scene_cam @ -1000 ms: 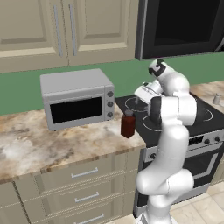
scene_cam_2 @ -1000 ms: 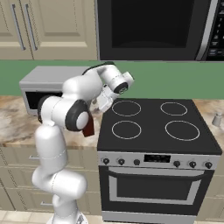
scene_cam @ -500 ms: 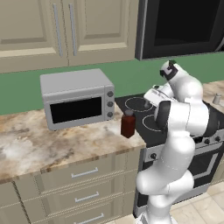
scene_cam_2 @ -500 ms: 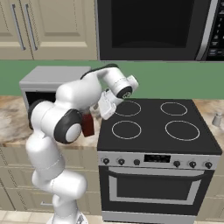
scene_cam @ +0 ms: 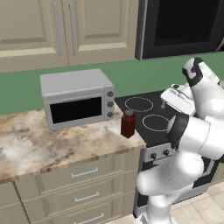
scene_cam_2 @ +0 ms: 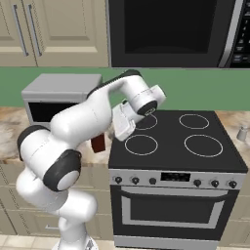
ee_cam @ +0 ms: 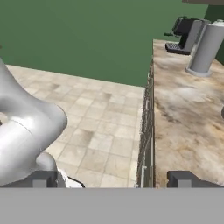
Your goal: Collect the paprika, ketchup, and shaker from the cabinet and place them next to the stove.
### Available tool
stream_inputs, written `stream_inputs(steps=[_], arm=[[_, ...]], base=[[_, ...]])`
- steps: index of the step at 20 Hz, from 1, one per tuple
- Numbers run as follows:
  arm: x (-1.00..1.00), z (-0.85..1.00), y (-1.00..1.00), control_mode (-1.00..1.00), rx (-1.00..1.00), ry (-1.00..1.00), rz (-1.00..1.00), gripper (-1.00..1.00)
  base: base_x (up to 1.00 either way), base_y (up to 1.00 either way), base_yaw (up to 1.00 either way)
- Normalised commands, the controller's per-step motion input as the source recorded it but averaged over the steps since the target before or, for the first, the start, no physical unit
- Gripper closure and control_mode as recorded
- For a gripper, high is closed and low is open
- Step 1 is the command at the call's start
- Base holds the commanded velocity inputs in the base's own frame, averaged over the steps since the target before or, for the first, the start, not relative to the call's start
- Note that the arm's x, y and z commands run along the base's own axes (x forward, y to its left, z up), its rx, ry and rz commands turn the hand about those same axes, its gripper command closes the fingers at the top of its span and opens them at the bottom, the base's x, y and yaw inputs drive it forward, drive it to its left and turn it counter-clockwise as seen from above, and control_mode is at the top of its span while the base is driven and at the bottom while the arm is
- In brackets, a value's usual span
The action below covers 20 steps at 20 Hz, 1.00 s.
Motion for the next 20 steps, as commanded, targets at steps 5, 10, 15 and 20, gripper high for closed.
stream_inputs(steps=[5, 10, 15, 20], arm=[[-0.74, 0.48, -0.31, -1.0, 0.0, 0.0, -0.13, -1.0], [-0.7, 0.49, -0.16, -1.0, 0.0, 0.04, -0.22, -1.0], [-0.55, 0.5, 0.0, -1.0, 0.0, 0.12, -0.34, -1.0], [-0.47, 0.48, 0.04, -1.0, 0.01, 0.17, -0.4, -1.0]], base=[[0.0, 0.0, 0.0], [0.0, 0.0, 0.0], [0.0, 0.0, 0.0], [0.0, 0.0, 0.0]])
